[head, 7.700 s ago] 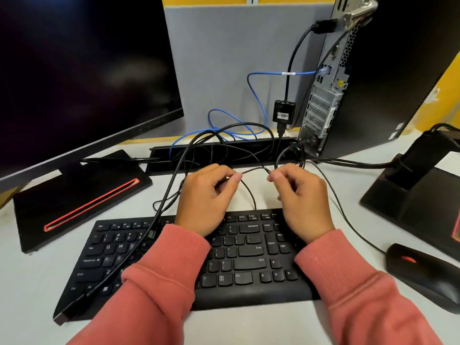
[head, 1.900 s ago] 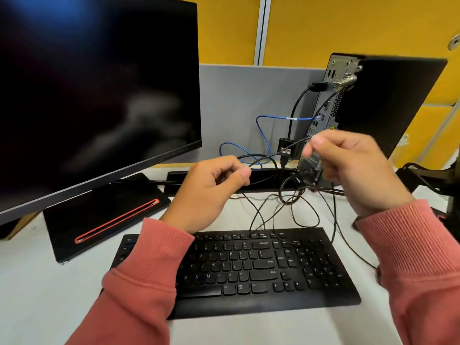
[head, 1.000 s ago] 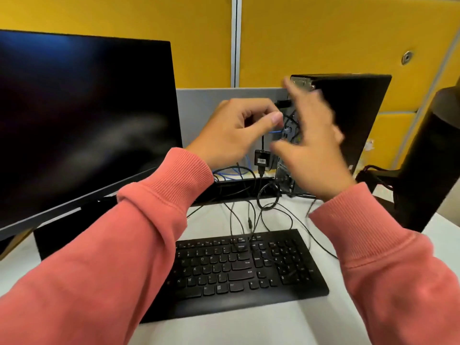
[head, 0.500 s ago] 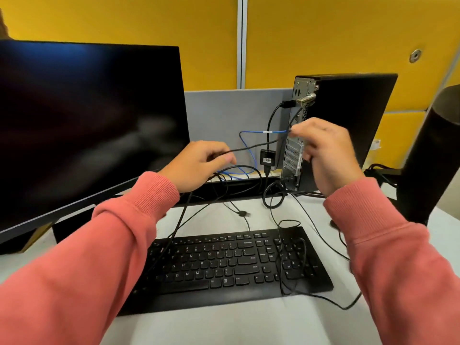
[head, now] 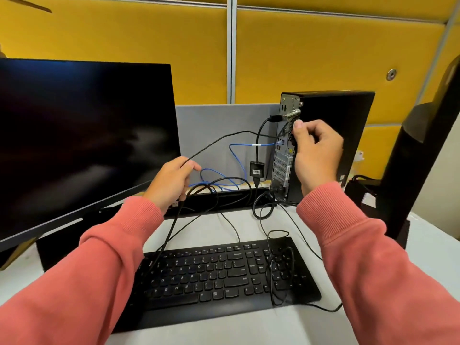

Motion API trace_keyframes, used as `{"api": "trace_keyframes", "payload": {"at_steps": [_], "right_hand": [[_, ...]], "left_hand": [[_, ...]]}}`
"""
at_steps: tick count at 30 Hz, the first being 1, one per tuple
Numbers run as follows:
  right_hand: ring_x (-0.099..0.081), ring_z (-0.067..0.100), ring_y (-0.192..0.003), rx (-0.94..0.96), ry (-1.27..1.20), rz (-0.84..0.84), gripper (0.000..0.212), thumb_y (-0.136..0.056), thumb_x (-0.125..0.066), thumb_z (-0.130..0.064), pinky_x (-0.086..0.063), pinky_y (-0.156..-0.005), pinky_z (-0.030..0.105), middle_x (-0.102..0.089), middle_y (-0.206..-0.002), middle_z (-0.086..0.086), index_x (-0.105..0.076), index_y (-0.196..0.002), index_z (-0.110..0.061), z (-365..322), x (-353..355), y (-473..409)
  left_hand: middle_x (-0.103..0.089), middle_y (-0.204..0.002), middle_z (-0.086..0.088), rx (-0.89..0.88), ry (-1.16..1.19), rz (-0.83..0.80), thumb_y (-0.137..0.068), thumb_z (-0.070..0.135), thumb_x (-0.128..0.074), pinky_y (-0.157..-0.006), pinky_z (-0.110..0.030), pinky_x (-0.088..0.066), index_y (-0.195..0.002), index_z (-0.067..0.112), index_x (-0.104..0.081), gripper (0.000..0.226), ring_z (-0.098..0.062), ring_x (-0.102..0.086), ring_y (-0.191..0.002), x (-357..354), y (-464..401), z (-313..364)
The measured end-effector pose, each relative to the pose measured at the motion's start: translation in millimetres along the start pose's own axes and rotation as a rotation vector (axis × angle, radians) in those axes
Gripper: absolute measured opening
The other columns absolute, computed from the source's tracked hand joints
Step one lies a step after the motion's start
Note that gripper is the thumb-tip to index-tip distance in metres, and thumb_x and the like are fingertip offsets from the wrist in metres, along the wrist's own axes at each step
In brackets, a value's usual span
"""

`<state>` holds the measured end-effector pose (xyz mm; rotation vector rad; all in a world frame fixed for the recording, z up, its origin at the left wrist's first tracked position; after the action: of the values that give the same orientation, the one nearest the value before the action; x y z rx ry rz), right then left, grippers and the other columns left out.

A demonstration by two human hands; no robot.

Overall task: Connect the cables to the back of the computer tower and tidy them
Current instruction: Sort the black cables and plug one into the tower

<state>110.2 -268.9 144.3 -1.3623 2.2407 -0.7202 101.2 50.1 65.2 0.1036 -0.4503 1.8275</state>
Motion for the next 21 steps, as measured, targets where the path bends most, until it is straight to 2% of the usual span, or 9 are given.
{"api": "trace_keyframes", "payload": {"at_steps": [3, 6, 7, 9, 11, 13, 16, 18, 21], "right_hand": [[-0.044, 0.006, -0.064, 0.024, 0.166, -0.069, 0.025, -0.094, -0.066, -0.027, -0.039, -0.062, 0.026, -0.051, -0.068, -0.001, -0.066, -0.076, -0.01, 12, -7, 6], [-0.053, 0.019, -0.101, -0.018, 0.439, -0.21, 0.009, -0.094, -0.065, -0.026, -0.04, -0.087, 0.036, -0.06, -0.1, -0.001, -0.072, -0.089, -0.026, 30, -21, 14], [-0.048, 0.02, -0.111, -0.018, 0.504, -0.244, 0.011, -0.094, -0.064, -0.024, -0.035, -0.091, 0.036, -0.058, -0.109, -0.003, -0.072, -0.096, -0.03, 31, -25, 20], [-0.044, 0.017, -0.115, 0.047, 0.485, -0.302, 0.02, -0.091, -0.064, -0.021, -0.032, -0.093, 0.034, -0.053, -0.115, -0.005, -0.07, -0.105, -0.033, 22, -35, 34], [-0.052, 0.012, -0.104, 0.156, 0.331, -0.441, 0.02, -0.089, -0.066, -0.018, -0.041, -0.09, 0.029, -0.054, -0.109, -0.004, -0.07, -0.105, -0.028, 7, -53, 54], [-0.055, 0.011, -0.098, 0.229, 0.324, -0.73, 0.019, -0.089, -0.065, -0.033, -0.044, -0.089, 0.031, -0.055, -0.104, -0.004, -0.07, -0.107, -0.028, 10, -79, 87], [-0.05, 0.018, -0.121, 0.168, 0.683, -1.184, 0.04, -0.092, -0.049, -0.062, -0.038, -0.104, 0.048, -0.056, -0.122, -0.005, -0.065, -0.119, -0.038, 64, -100, 138], [-0.045, 0.022, -0.134, 0.037, 0.918, -1.305, 0.046, -0.095, -0.041, -0.066, -0.03, -0.112, 0.05, -0.053, -0.138, -0.005, -0.061, -0.128, -0.041, 104, -86, 149], [-0.041, 0.023, -0.141, -0.149, 1.102, -1.342, 0.051, -0.1, -0.032, -0.062, -0.019, -0.12, 0.048, -0.049, -0.15, -0.003, -0.057, -0.136, -0.037, 137, -57, 144]], "left_hand": [[-0.038, -0.066, 0.002, 0.026, 0.237, 0.053, -0.106, 0.012, -0.043, -0.046, -0.025, -0.033, -0.118, 0.019, -0.062, 0.024, -0.011, -0.033, -0.051, 9, 1, 16], [-0.057, -0.072, -0.002, -0.011, 0.418, 0.037, -0.099, -0.001, -0.044, -0.052, -0.027, -0.039, -0.119, 0.014, -0.066, 0.034, -0.012, -0.044, -0.053, 11, 5, 40], [-0.067, -0.079, -0.003, -0.026, 0.436, 0.003, -0.097, -0.003, -0.045, -0.055, -0.026, -0.043, -0.121, 0.011, -0.067, 0.035, -0.012, -0.052, -0.057, 6, 8, 50], [-0.077, -0.107, -0.003, -0.044, 0.471, -0.101, -0.097, -0.006, -0.042, -0.06, -0.023, -0.051, -0.131, 0.008, -0.063, 0.042, -0.014, -0.067, -0.073, -9, 19, 68], [-0.071, -0.129, -0.003, -0.07, 0.492, -0.211, -0.096, -0.011, -0.038, -0.066, -0.025, -0.056, -0.143, 0.011, -0.051, 0.054, -0.02, -0.073, -0.089, -27, 29, 83], [-0.059, -0.145, 0.002, -0.119, 0.438, -0.296, -0.095, -0.013, -0.038, -0.07, -0.027, -0.057, -0.153, 0.016, -0.039, 0.065, -0.023, -0.073, -0.1, -41, 35, 94], [-0.046, -0.155, 0.005, -0.166, 0.312, -0.317, -0.095, -0.015, -0.038, -0.074, -0.027, -0.059, -0.16, 0.019, -0.028, 0.073, -0.023, -0.074, -0.103, -44, 34, 98], [-0.044, -0.157, 0.002, -0.15, 0.264, -0.285, -0.099, -0.015, -0.037, -0.074, -0.024, -0.061, -0.161, 0.018, -0.025, 0.072, -0.023, -0.076, -0.099, -39, 30, 89], [-0.051, -0.149, -0.005, -0.112, 0.215, -0.283, -0.103, -0.013, -0.034, -0.073, -0.021, -0.06, -0.161, 0.019, -0.023, 0.067, -0.024, -0.077, -0.094, -36, 30, 72]]}}
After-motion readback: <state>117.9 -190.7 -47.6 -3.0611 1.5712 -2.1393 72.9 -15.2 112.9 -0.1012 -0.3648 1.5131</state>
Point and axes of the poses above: each hand's wrist, its own y-axis away from the middle knuckle, its own x-axis out of the back of the hand, z = x × y, the point moved 9 cm from there along -y, towards the middle knuckle
